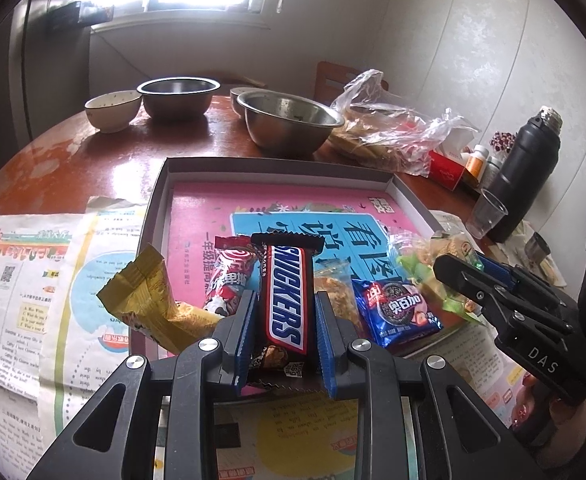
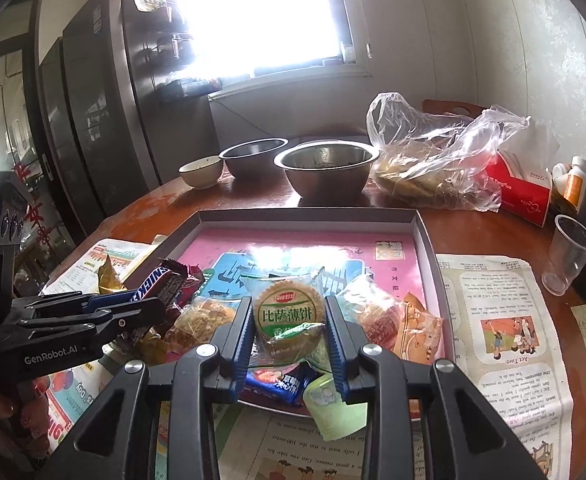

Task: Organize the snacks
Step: 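Carry the Snickers bar and round biscuit pack over the gray tray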

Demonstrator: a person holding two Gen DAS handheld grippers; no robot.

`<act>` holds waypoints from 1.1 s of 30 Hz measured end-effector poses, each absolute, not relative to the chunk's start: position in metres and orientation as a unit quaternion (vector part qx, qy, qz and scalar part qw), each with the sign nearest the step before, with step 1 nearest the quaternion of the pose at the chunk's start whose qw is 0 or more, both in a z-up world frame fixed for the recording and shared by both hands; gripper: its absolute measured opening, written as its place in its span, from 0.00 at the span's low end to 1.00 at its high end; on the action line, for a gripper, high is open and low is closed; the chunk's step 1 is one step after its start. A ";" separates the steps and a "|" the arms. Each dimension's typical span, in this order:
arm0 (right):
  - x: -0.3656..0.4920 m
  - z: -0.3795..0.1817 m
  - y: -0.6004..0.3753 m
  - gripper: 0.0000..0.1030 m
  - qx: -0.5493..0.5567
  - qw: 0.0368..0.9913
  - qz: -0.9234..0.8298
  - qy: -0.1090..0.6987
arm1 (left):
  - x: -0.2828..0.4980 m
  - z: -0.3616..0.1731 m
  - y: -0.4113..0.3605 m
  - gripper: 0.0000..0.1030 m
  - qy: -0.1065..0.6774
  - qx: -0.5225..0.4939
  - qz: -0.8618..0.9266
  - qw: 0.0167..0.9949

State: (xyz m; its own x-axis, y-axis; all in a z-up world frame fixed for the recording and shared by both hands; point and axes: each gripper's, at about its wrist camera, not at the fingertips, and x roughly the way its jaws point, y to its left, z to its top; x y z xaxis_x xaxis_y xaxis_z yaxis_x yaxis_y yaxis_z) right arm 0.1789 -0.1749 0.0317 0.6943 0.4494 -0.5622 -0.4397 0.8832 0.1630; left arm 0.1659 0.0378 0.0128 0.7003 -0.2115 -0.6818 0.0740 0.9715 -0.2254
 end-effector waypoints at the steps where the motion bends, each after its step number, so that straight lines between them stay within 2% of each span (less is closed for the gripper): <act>1: 0.180 0.032 -0.174 0.33 0.007 0.920 0.240 0.309 | 0.167 0.012 0.039 0.28 0.379 -0.091 -0.078 0.918; 14: 0.183 0.038 -0.179 0.33 0.014 0.927 0.214 0.308 | 0.175 0.006 0.044 0.28 0.381 -0.096 -0.084 0.916; 33: 0.198 0.018 -0.186 0.33 0.019 0.926 0.185 0.330 | 0.176 0.003 0.043 0.28 0.382 -0.095 -0.089 0.915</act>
State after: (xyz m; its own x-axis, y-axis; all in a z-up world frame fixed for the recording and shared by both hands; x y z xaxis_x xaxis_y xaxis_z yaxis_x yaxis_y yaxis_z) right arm 0.1984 -0.1858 0.0181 0.7142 0.3551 -0.6032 -0.3295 0.9309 0.1578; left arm 0.1758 0.0434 0.0028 0.6930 -0.2353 -0.6814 0.0909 0.9662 -0.2412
